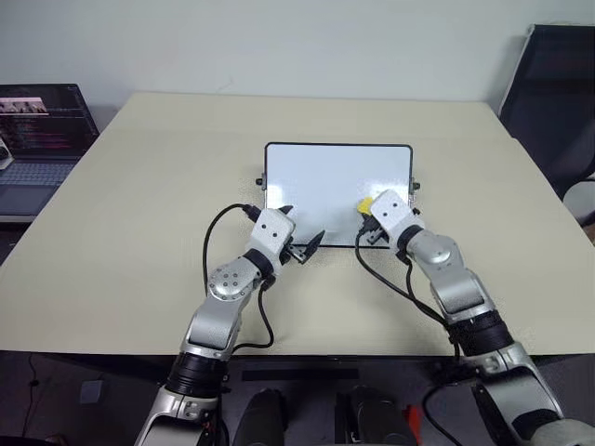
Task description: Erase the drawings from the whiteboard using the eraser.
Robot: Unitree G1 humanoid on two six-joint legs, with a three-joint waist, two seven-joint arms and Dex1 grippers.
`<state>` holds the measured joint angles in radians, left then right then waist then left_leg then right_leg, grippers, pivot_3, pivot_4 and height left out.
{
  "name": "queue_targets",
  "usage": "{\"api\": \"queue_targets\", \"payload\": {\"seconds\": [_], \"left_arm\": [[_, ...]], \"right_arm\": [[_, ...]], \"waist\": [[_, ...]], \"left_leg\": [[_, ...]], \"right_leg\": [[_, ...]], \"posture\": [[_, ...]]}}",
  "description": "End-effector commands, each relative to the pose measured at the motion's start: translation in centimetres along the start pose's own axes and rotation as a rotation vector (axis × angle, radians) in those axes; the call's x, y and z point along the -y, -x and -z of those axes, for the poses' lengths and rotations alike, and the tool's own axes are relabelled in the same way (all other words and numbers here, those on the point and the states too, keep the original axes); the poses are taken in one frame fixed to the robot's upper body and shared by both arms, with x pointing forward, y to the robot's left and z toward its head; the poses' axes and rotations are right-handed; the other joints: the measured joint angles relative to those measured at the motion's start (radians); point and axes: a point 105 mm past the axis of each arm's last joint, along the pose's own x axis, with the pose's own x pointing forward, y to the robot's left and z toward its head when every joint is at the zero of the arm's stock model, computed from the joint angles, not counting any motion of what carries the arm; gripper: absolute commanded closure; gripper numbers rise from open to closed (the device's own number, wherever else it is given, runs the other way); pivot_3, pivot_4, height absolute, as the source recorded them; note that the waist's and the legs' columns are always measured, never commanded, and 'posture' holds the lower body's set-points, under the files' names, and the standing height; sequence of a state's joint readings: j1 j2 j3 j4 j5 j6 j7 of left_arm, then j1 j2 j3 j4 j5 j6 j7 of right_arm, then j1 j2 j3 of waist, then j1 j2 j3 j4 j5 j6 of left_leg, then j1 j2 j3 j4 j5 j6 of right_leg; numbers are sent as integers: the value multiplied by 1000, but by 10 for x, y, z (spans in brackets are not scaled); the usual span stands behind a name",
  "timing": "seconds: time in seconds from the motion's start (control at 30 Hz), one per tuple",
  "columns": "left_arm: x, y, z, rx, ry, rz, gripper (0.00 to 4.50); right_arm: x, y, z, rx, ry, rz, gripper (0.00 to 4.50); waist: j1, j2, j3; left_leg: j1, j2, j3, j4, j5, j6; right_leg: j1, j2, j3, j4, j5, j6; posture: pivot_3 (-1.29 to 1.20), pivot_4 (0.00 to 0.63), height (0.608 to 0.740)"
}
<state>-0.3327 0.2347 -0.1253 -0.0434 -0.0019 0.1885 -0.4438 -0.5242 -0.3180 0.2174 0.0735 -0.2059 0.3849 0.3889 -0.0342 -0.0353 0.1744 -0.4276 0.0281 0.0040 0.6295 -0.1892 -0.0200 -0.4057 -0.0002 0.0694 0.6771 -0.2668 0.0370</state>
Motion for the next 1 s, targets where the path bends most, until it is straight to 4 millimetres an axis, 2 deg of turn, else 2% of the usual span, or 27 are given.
{"api": "queue_targets", "payload": {"seconds": [0.03, 0.13, 0.33, 0.5, 0.67, 0.87, 1.0], "left_arm": [[0, -1, -19, 65, -23, -7, 0], [1, -4, -20, 71, -22, 0, 0], [2, -9, -22, 83, -24, 14, 0], [3, -10, -23, 87, -25, 21, 0], [2, -10, -23, 89, -25, 15, 0], [0, -6, -21, 79, -27, 4, 0], [-1, -6, -21, 79, -28, -2, 0]], "right_arm": [[6, 7, 3, -22, -2, 24, 3482], [21, 7, -2, -14, 6, 73, 3482], [65, 3, -24, 50, 33, 219, 3482], [87, 1, -29, 57, 54, 296, 3482], [72, -2, -18, 16, 45, 237, 3482], [34, 3, -1, -38, 15, 115, 3482], [21, 6, 1, -49, 3, 85, 3482]], "waist": [[0, 0, 0], [1, 0, 0], [2, 0, 0], [0, 0, 0], [1, 0, 0], [0, 0, 0], [-2, 0, 0]], "left_leg": [[0, 0, 0, 0, 0, 0], [0, 0, 0, 0, 0, 0], [0, 0, 1, 0, 0, 0], [0, 0, 1, -2, 0, 0], [-1, 0, 1, -3, -1, 0], [0, 0, 0, -2, 0, 0], [0, 0, 1, -1, 0, 0]], "right_leg": [[0, 0, 0, 0, 0, 0], [0, 0, 0, 0, 0, 0], [0, 0, 1, 0, 0, 0], [-1, 0, 0, -1, 0, -1], [-1, 0, 1, -1, 0, -1], [0, 0, 0, -1, 0, -1], [0, 0, 1, -1, 0, 0]], "posture": [[0, 150, 740], [0, 150, 740], [0, 150, 740], [0, 150, 740], [0, 150, 740], [0, 150, 740], [0, 150, 740]]}}
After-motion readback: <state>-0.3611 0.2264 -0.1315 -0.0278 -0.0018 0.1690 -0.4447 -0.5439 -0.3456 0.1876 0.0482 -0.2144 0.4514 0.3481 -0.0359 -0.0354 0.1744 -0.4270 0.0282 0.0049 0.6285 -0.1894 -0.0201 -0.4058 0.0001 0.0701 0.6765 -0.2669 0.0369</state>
